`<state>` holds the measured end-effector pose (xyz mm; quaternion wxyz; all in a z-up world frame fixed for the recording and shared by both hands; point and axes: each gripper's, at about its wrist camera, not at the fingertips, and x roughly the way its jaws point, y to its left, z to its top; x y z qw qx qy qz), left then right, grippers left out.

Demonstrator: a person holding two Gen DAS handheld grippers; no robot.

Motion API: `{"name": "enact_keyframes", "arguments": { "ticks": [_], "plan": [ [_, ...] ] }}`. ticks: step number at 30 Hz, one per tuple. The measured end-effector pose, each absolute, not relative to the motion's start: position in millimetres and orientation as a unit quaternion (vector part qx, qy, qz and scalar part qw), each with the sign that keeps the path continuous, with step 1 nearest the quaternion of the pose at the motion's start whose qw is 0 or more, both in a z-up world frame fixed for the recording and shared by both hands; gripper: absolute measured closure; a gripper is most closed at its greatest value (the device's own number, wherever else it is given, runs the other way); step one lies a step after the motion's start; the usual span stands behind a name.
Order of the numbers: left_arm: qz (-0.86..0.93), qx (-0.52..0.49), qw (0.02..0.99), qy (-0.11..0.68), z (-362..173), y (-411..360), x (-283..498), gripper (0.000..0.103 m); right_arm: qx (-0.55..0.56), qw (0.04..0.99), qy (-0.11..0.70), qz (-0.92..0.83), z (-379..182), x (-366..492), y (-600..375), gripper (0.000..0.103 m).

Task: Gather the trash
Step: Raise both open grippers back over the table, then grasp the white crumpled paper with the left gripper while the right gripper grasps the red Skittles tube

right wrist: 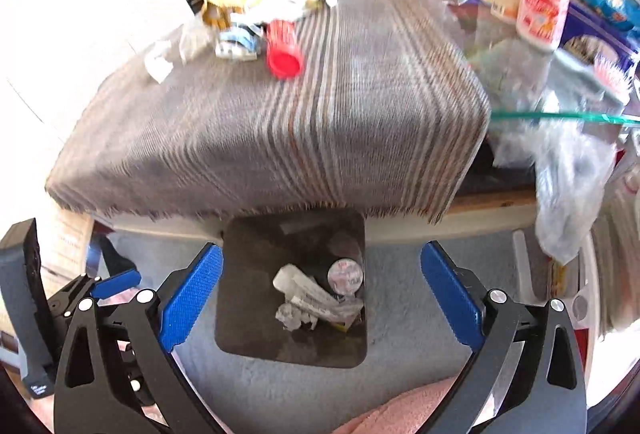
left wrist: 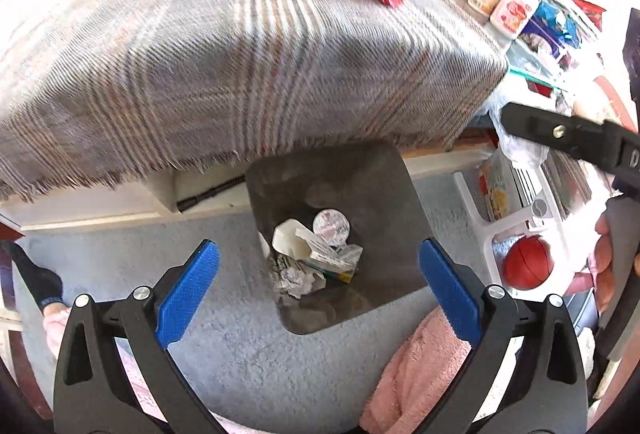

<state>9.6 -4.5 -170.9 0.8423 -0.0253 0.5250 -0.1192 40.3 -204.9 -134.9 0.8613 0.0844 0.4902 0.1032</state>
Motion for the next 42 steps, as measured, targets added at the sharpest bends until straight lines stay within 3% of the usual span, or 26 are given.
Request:
{"name": "enact_keyframes", "arguments": {
  "ticks": [17, 28, 35, 42],
  "plan": [
    [-0.057, -0.042, 0.883, 0.465, -95, 60, 106, 0.008, 0.079, 0.883, 0.448, 0.114, -89, 114, -190, 0.003],
    [-0.008, -0.044, 0.892, 0.450, -81, 104, 195, 0.008, 0.052, 0.889, 0.433, 0.139, -89, 171, -156, 0.004],
    [0.042, -0.031, 0.892, 0.449, -93, 128, 253, 0.008, 0.021, 0.893, 0.425, 0.144, -97, 193, -142, 0.022],
    [0.053, -0.061, 0.891, 0.448, -99, 145, 288, 0.008, 0.030, 0.888, 0.433, 0.154, -113, 209, -142, 0.032]
  ]
}}
